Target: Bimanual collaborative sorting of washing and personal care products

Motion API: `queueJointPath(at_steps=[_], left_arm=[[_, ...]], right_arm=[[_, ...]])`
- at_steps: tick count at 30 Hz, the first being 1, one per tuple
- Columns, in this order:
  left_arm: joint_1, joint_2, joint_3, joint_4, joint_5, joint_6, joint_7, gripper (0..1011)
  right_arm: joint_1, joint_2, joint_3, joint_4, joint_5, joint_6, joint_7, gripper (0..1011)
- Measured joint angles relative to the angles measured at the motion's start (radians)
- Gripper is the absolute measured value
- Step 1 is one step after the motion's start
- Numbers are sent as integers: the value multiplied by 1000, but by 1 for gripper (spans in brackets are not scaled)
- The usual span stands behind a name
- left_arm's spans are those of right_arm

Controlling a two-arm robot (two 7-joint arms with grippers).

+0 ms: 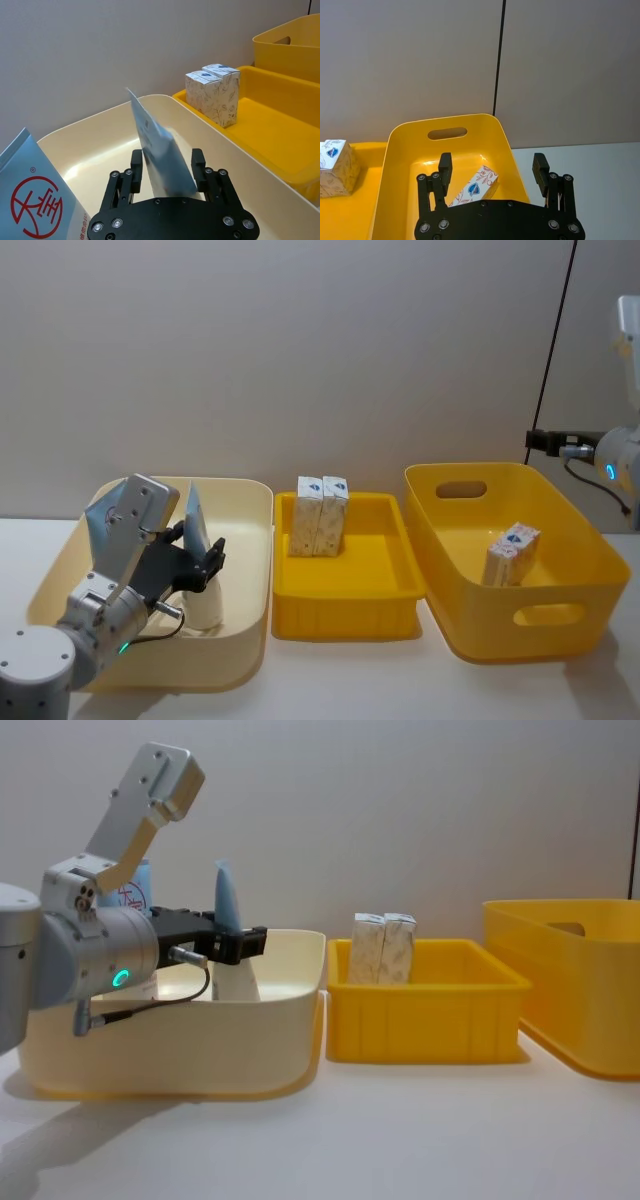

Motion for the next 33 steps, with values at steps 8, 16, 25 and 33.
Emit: queueJointPath(at_steps=[8,16,25,33], left_arm=[[-6,-1,1,6,2,4,-2,380],[-9,-2,2,9,3,6,-3,275],[-10,-2,2,11,4,6,-4,264],[-11,-2,2,12,4,7,-4,264]], right_arm=[[0,0,0,0,0,0,0,1001],[0,0,0,0,0,0,0,1001],[0,0,0,0,0,0,0,1001],[0,0,0,0,0,0,0,1001]])
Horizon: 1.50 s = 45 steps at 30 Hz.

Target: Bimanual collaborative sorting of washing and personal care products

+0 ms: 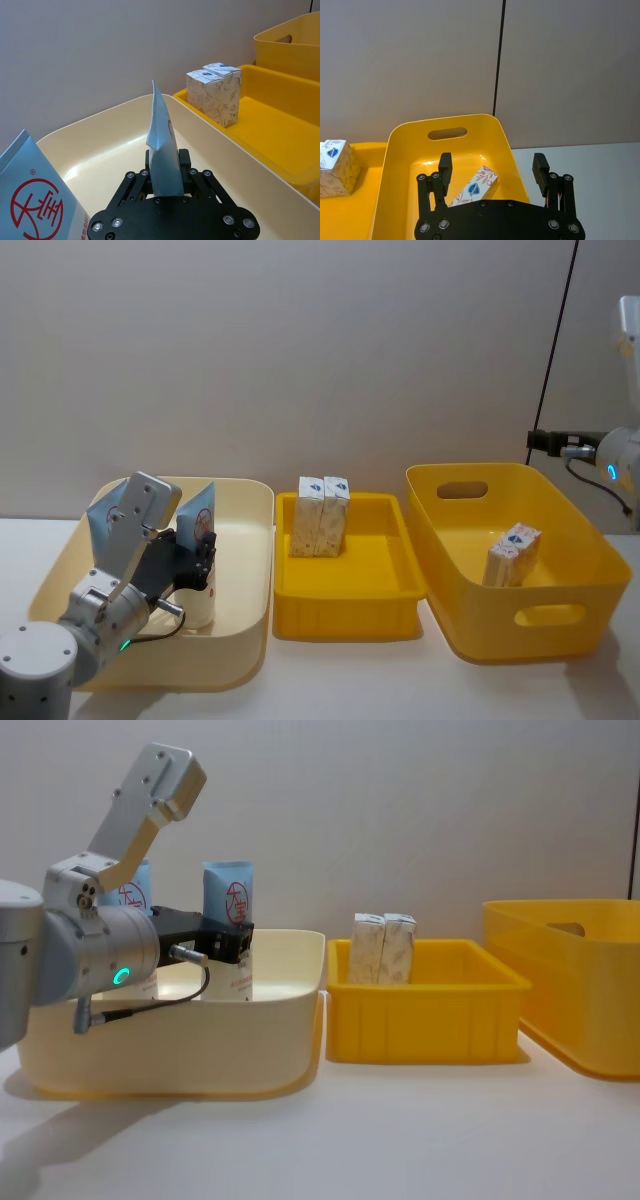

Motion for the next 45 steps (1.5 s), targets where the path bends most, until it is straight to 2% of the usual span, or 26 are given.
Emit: queueJointPath(at_steps=[45], left_arm=[[-1,0,0,1,1,0,-1,262]], right_arm=[[0,0,0,0,0,0,0,1001]])
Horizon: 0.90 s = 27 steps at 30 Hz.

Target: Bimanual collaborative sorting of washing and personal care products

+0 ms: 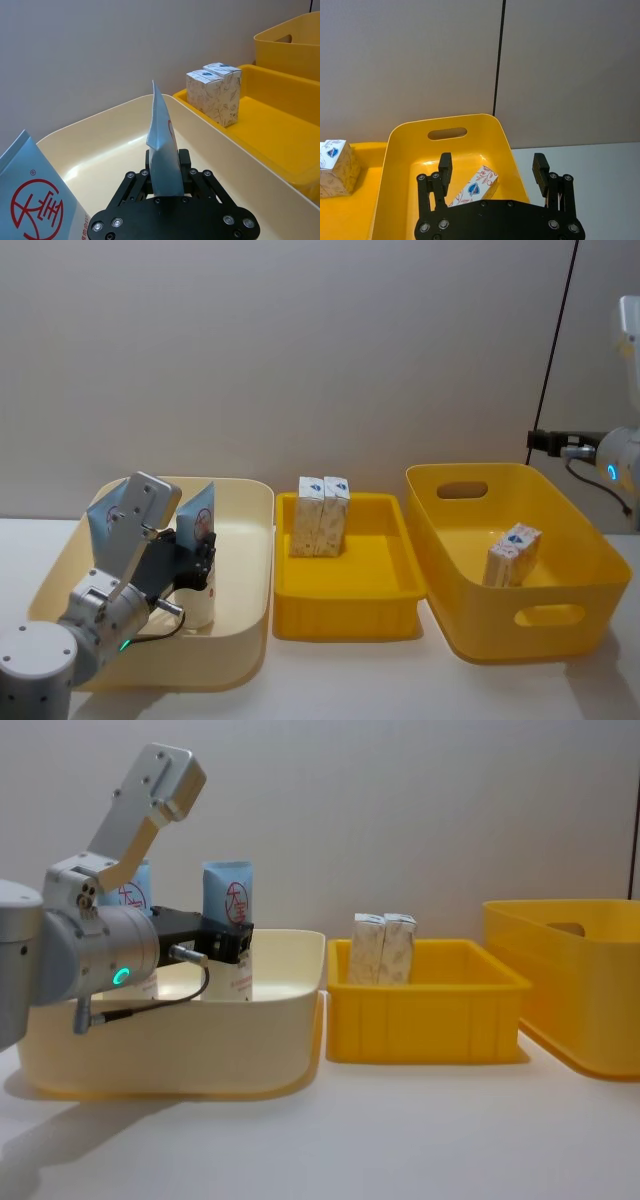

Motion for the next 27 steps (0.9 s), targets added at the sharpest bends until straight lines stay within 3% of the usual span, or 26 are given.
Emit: queueJointPath(at_steps=[14,27], left_arm=[[-28,1,-8,4,4,-65,-42,261],[-56,-14,-30,-4,-24,-117,-92,261]], right_arm=[[0,0,0,0,0,0,0,1001],[0,0,0,0,0,0,0,1001]])
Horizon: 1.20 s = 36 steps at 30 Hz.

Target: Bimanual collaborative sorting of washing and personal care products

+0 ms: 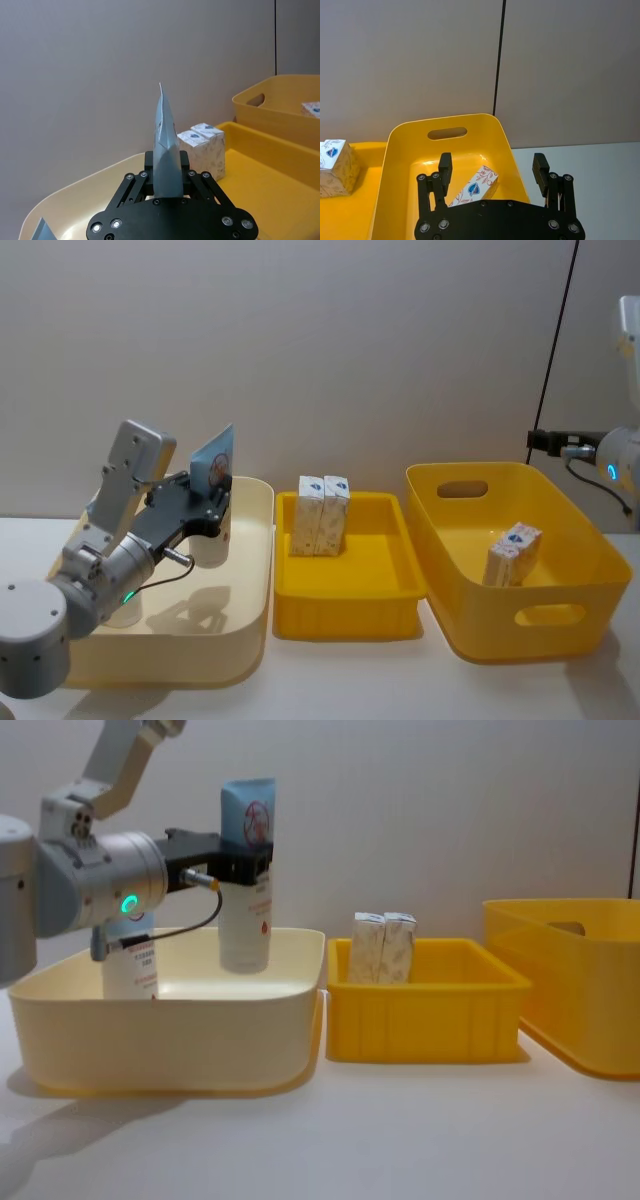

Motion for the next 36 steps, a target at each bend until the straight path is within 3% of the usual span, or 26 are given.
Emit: queueJointPath(at_steps=[9,14,23,36], left_arm=[[-12,-8,-26,-28,-33,-5,-31,261],[-25,-11,-44,-51,-55,0,-54,261],[-40,-14,-64,-87,-77,20,-76,261],[-49,-13,-69,-115,-63,51,-76,260]], right_arm=[[3,2,-4,5,-3,-6,2,1001],[12,14,-27,22,-16,-44,19,1001],[18,40,-70,29,-26,-127,90,1001],[9,77,-108,0,-4,-214,225,1001]])
